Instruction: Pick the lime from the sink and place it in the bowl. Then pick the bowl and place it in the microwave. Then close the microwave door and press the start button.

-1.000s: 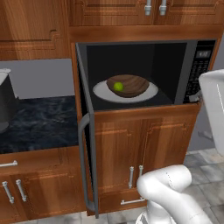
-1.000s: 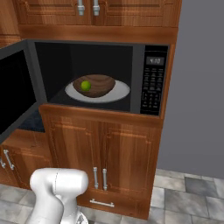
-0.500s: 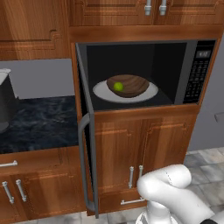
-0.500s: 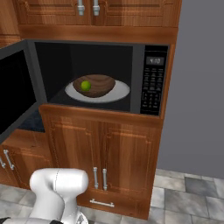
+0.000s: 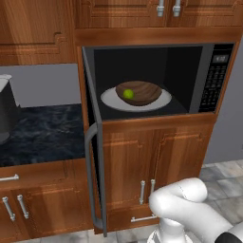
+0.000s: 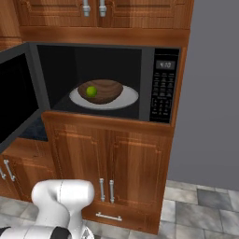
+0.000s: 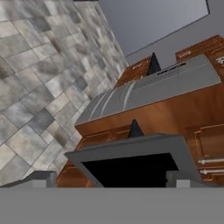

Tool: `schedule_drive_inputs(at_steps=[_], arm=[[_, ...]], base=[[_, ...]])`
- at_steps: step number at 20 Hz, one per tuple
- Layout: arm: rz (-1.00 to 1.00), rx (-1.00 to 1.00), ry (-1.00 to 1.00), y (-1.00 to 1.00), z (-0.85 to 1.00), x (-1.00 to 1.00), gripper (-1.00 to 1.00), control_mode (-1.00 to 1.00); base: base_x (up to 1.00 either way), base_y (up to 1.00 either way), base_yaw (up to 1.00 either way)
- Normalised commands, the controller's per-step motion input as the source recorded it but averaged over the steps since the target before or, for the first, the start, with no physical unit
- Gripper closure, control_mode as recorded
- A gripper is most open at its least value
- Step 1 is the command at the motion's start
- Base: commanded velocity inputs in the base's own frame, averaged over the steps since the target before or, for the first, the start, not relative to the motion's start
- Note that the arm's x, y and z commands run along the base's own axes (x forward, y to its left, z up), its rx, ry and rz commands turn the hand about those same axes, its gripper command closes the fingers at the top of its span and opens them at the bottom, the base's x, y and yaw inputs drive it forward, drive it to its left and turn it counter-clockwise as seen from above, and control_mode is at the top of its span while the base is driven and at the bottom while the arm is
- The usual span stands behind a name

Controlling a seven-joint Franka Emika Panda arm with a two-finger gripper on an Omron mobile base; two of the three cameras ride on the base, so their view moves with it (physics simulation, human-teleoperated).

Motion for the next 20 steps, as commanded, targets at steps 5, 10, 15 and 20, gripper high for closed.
schedule_drive_inputs(at_steps=[5, 10, 15, 20], arm=[[0.11, 0.01, 0.0, 0.47, -0.14, -0.23, -1.0, -1.0], [0.0, -0.04, 0.0, 0.69, -0.2, 0.35, -1.0, -1.0], [0.0, -0.06, 0.0, 0.6, -0.29, 0.35, -1.0, -1.0], [-0.01, -0.14, -0.06, 0.63, -0.09, 0.02, -1.0, -1.0]], base=[[0.0, 0.0, 0.0], [0.0, 0.0, 0.0], [0.0, 0.0, 0.0], [0.0, 0.0, 0.0]])
